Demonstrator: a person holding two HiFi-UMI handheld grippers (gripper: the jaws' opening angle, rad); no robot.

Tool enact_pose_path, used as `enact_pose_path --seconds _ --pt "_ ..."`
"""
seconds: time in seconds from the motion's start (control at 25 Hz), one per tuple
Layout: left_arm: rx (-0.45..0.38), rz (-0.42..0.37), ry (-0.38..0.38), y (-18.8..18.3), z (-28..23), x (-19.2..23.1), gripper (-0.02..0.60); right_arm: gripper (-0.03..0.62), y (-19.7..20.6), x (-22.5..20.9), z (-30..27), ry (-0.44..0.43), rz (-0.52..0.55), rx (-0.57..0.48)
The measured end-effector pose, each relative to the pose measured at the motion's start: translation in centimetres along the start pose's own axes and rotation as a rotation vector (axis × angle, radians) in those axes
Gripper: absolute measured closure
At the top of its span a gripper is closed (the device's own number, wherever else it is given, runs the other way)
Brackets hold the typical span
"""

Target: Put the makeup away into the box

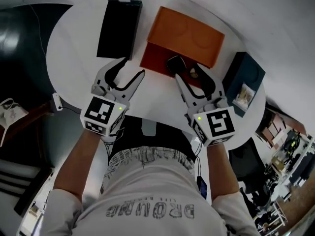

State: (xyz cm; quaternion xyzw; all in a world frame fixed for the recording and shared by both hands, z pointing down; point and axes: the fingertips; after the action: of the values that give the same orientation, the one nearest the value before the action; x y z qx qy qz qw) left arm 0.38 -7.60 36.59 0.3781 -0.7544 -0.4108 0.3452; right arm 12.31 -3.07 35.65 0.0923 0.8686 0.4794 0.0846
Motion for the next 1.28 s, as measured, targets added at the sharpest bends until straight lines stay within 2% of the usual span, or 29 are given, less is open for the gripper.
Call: enact_pose_path --seconds 0.2,0.52,0.92,1.28 --pt "-0.038 0.027 -0.073 1.4 4.7 3.7 0.331 0.370 -1.7 5.0 -3.0 -0.045 0.013 -0.056" --pt "-0.052 0.100 -0.159 4.8 10.9 7.9 0.331 0.370 0.0 12.3 -6.5 -0.139 0.082 0.051" --pt "-0.053 0.158 -0.183 8.6 15.1 11.1 0.333 0.373 2.9 18.6 -10.6 -0.169 0.112 0.142" --pt "-0.047 0.206 -0.178 11.6 17.6 12.9 0.333 0.373 5.7 22.2 -13.2 -0.166 0.127 0.220"
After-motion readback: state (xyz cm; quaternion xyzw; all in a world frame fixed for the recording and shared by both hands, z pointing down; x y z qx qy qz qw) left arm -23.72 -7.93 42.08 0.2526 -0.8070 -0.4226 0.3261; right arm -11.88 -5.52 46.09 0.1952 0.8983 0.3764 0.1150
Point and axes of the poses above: the fingertips, and each gripper's own axes: z backward along the fingers, x to its left, y out of its underside, and after that the axes turned 9 degrees about y, right-handed
